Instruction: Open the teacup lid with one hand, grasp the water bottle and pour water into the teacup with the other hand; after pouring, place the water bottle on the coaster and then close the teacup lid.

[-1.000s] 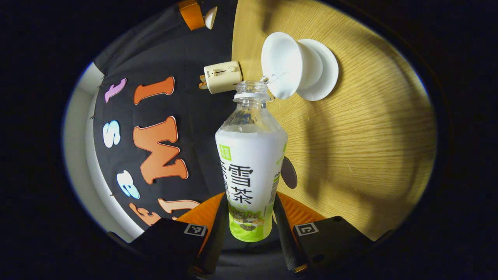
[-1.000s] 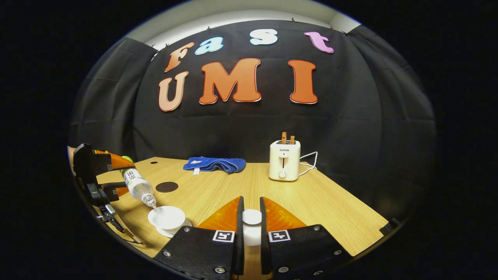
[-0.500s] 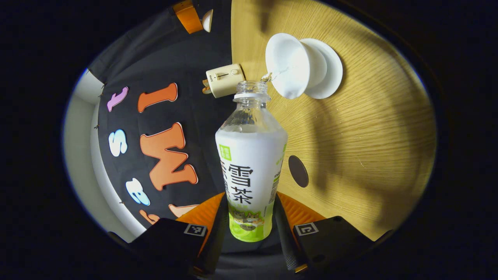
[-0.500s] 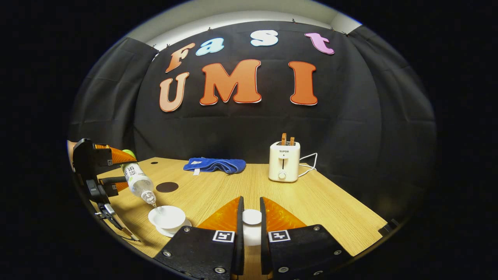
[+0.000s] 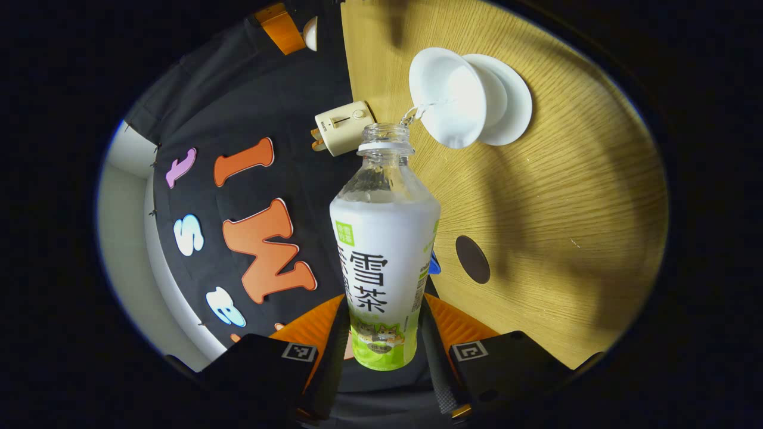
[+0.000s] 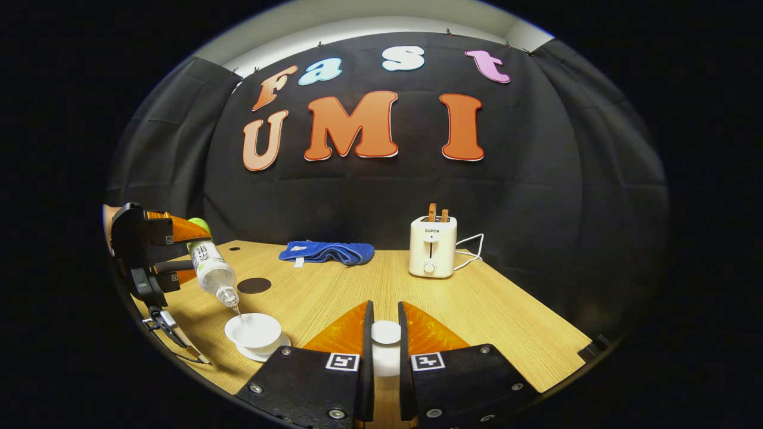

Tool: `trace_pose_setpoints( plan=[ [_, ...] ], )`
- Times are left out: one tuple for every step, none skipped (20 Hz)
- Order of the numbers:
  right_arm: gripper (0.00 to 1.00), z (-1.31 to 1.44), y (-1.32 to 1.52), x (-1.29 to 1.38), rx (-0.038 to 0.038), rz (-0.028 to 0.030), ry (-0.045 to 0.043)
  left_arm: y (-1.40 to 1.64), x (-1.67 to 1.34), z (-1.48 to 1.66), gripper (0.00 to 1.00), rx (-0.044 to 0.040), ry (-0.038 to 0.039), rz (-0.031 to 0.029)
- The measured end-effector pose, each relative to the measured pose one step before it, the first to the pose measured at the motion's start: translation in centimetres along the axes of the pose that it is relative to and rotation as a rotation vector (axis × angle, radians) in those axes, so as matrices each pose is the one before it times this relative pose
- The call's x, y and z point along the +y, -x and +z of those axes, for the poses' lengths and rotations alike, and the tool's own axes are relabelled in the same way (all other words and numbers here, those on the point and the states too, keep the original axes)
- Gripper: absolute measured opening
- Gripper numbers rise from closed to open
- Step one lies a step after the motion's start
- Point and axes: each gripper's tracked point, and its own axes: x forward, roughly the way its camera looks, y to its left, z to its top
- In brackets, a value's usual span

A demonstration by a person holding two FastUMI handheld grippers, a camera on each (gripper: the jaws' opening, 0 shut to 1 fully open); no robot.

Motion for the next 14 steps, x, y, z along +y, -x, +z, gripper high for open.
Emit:
trace_pose_setpoints(
  plan=[
    [0.17,-0.037,0.047,0.016,0.00063,0.00285,0.00021,-0.013,0.310,-0.115,0.64,-0.00012,-0.01055,0.00527],
    [0.17,0.096,0.028,-0.024,-0.00153,-0.00162,-0.00064,-0.198,0.258,-0.180,0.64,0.00187,-0.00947,0.00584],
    [0.17,-0.047,-0.050,0.013,0.00133,0.00194,0.00136,0.085,0.284,-0.089,0.64,0.00020,-0.00783,0.00712],
    [0.17,0.006,0.000,-0.042,-0.00143,-0.00117,0.00125,-0.164,0.243,-0.228,0.65,0.00377,-0.00529,0.00493],
    [0.17,-0.011,-0.015,-0.061,0.00026,-0.00132,0.00049,0.017,0.084,-0.325,0.67,0.00484,-0.00824,0.00208],
    [0.17,-0.065,0.064,0.051,-0.00039,0.00155,0.00044,-0.106,0.375,-0.166,0.65,0.00197,-0.00915,0.00719],
    [0.17,0.039,-0.024,-0.053,-0.00023,-0.00125,-0.00040,0.044,0.183,-0.117,0.65,0.00216,-0.00870,0.00089],
    [0.17,0.045,-0.012,-0.065,0.00046,0.00109,0.00045,-0.100,0.148,-0.057,0.65,0.00034,-0.00878,0.00346],
    [0.17,0.128,0.017,-0.044,-0.00390,-0.00301,-0.00281,0.019,0.416,-0.104,0.64,-0.00230,-0.01345,0.00336],
    [0.17,0.132,-0.047,0.052,-0.00224,0.00260,-0.00372,-0.096,0.404,0.080,0.68,-0.00061,-0.01317,0.00741],
    [0.17,0.161,-0.021,0.063,-0.00160,0.00161,-0.00304,0.117,0.315,0.050,0.68,-0.00257,-0.01202,0.00591],
    [0.17,0.111,-0.050,0.022,-0.00216,0.00018,0.00003,-0.051,0.350,0.228,0.68,-0.00729,-0.01267,0.00703],
    [0.17,0.079,0.067,0.064,-0.00102,0.00149,0.00328,0.027,0.548,-0.069,0.65,-0.00485,-0.01131,0.00755],
    [0.17,0.079,0.022,-0.094,-0.00248,-0.00229,0.00180,-0.040,0.355,0.054,0.65,-0.00206,-0.00780,0.00999]
  ],
)
